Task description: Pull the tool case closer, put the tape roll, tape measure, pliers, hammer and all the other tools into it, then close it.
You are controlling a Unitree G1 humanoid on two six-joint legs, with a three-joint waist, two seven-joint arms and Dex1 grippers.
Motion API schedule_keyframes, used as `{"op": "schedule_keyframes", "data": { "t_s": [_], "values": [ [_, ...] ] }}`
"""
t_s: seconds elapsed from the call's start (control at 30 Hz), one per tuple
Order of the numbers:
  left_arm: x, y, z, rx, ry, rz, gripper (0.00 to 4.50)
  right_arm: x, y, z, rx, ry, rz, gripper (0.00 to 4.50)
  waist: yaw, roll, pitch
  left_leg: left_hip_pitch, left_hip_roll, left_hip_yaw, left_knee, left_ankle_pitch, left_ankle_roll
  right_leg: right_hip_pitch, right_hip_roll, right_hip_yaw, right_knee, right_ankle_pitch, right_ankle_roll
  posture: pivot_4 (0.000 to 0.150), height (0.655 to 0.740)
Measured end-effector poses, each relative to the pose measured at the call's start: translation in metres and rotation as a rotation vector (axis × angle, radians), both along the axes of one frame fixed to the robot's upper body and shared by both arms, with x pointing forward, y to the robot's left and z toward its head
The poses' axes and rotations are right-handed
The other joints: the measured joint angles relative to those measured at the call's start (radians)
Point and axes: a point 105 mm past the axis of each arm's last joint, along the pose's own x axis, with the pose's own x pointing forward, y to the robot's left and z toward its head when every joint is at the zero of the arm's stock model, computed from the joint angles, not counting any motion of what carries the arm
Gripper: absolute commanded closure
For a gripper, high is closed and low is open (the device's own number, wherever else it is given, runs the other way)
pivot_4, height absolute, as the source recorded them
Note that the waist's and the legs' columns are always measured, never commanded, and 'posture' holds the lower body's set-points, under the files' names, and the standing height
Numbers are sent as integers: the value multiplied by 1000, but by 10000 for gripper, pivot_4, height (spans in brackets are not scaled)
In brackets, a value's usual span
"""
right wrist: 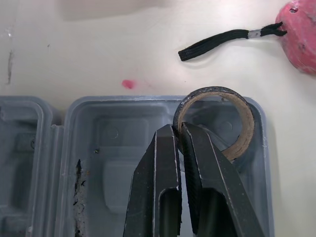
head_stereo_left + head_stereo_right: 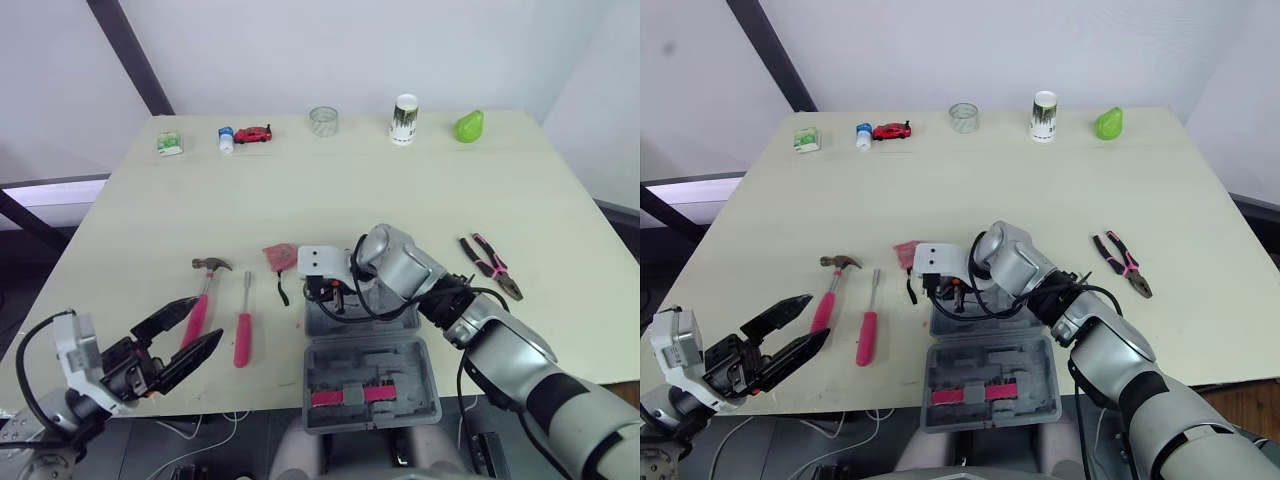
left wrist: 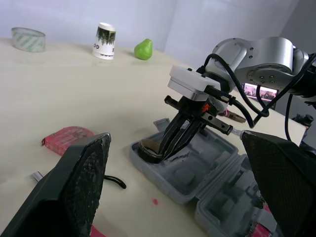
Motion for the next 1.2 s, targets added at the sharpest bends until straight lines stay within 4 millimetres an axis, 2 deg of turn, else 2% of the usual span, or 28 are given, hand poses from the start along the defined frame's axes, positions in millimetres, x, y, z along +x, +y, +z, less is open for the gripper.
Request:
{"op": "schedule_keyframes", "data": {
  "t_s": [0.27, 0.77, 0.8, 0.87, 0.93, 1.03, 1.07, 1.2],
  "values": [
    [0, -2, -1, -11, -4, -2, 0, 8, -5, 2, 18, 29, -44, 44635, 0, 0, 0, 0, 0, 0, 0, 0, 0, 0, 0, 0, 0, 0, 0, 1500, 7400],
    [-1, -4, -3, -13, -3, -14, 0, 7, -4, 2, 22, 37, -30, 44635, 0, 0, 0, 0, 0, 0, 0, 0, 0, 0, 0, 0, 0, 0, 0, 1500, 7400],
    [-1, -4, -3, -11, -3, -16, 0, 8, -5, 1, 16, 39, -34, 38012, 0, 0, 0, 0, 0, 0, 0, 0, 0, 0, 0, 0, 0, 0, 0, 1500, 7400],
    [-1, -5, -3, -11, -3, -19, 0, 8, -6, -1, 13, 41, -38, 31201, 0, 0, 0, 0, 0, 0, 0, 0, 0, 0, 0, 0, 0, 0, 0, 1500, 7400],
    [0, -7, -4, -11, -2, -25, 0, 9, -7, -2, 10, 42, -42, 19758, 0, 0, 0, 0, 0, 0, 0, 0, 0, 0, 0, 0, 0, 0, 0, 1500, 7400],
    [0, -8, -5, -10, -2, -31, 0, 10, -7, -3, 6, 38, -44, 7973, 0, 0, 0, 0, 0, 0, 0, 0, 0, 0, 0, 0, 0, 0, 0, 1500, 7400],
    [1, -8, -4, -10, -3, -32, 0, 10, -7, -3, 5, 37, -45, 6442, -1, 0, 0, 0, 0, 0, 0, 0, 0, 0, 0, 0, 0, 0, 0, 1500, 7400],
    [2, -8, -3, -11, -11, -34, 0, 9, -6, 4, 76, 76, -57, 6442, 0, 0, 0, 0, 0, 0, 0, 0, 0, 0, 0, 0, 0, 0, 0, 1500, 7400]
  ]
}}
